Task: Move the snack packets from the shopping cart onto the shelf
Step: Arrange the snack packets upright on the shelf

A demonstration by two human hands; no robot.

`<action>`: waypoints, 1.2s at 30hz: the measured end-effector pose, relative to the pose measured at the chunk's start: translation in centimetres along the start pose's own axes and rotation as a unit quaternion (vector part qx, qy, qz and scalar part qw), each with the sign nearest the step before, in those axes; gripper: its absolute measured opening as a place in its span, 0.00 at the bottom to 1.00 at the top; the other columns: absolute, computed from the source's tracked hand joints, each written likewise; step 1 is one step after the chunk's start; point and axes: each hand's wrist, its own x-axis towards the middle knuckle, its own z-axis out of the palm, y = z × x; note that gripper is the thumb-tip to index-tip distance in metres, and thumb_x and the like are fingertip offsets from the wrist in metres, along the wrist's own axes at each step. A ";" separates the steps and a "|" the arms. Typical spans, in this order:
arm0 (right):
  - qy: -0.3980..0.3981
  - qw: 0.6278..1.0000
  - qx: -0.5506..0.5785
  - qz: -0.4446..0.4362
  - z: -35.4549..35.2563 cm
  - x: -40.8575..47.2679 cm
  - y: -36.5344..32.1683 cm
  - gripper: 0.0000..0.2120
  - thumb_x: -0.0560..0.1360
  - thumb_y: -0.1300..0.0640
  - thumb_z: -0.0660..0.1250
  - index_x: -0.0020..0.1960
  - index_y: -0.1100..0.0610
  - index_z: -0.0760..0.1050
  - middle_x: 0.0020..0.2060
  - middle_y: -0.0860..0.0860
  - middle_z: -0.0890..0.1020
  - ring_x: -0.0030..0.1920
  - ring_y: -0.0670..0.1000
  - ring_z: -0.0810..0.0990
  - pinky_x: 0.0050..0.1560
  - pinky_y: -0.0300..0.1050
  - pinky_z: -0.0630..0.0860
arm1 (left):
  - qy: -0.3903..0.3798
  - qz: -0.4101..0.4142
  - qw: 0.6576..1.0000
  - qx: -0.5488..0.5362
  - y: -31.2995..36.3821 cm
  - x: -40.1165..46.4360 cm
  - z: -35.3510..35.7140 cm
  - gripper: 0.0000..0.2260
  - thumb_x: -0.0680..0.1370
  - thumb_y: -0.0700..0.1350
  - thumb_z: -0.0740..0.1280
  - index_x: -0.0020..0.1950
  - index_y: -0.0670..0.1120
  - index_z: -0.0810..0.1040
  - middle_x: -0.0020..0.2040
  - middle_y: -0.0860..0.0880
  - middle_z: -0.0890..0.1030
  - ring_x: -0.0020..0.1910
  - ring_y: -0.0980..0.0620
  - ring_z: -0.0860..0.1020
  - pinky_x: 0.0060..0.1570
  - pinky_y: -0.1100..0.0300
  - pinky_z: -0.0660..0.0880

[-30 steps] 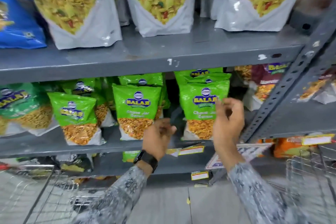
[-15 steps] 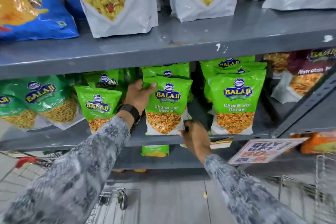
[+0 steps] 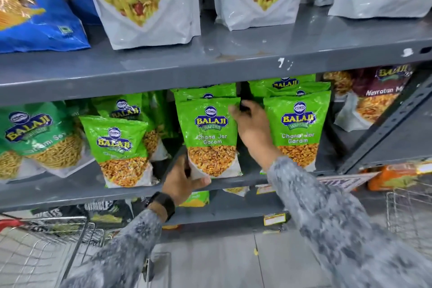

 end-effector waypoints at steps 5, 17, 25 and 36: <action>0.031 0.998 -0.052 -0.014 1.0 4.0 -2.5 0.17 0.74 0.54 0.74 0.31 0.51 0.70 0.40 0.56 0.80 0.43 0.51 0.75 0.53 0.53 0.77 | 0.094 -0.013 0.987 0.133 -0.3 0.5 0.9 0.26 0.67 0.54 0.80 0.54 0.42 0.73 0.41 0.51 0.77 0.43 0.45 0.76 0.37 0.53 0.69; 0.094 0.983 -0.060 -0.144 5.8 -10.4 1.3 0.07 0.74 0.60 0.70 0.52 0.56 0.81 0.47 0.52 0.82 0.48 0.53 0.80 0.55 0.49 0.76 | 0.218 0.073 0.973 0.016 -2.1 -4.0 -8.5 0.11 0.76 0.44 0.74 0.57 0.44 0.83 0.46 0.51 0.85 0.41 0.69 0.81 0.41 0.76 0.74; -0.224 0.932 -0.285 0.030 19.0 -14.4 5.5 0.18 0.69 0.45 0.74 0.56 0.52 0.83 0.53 0.55 0.87 0.55 0.59 0.84 0.48 0.50 0.78 | 0.243 0.045 0.969 -0.012 -1.2 2.9 -23.1 0.27 0.74 0.54 0.75 0.65 0.40 0.74 0.55 0.35 0.81 0.50 0.41 0.81 0.58 0.50 0.79; -0.119 0.936 -0.330 0.008 19.8 -14.8 7.4 0.06 0.74 0.54 0.70 0.39 0.49 0.76 0.35 0.48 0.79 0.45 0.59 0.83 0.37 0.46 0.69 | 0.185 0.096 0.975 -0.079 -1.8 8.1 -24.7 0.13 0.76 0.43 0.74 0.58 0.38 0.83 0.55 0.40 0.86 0.41 0.59 0.81 0.44 0.69 0.77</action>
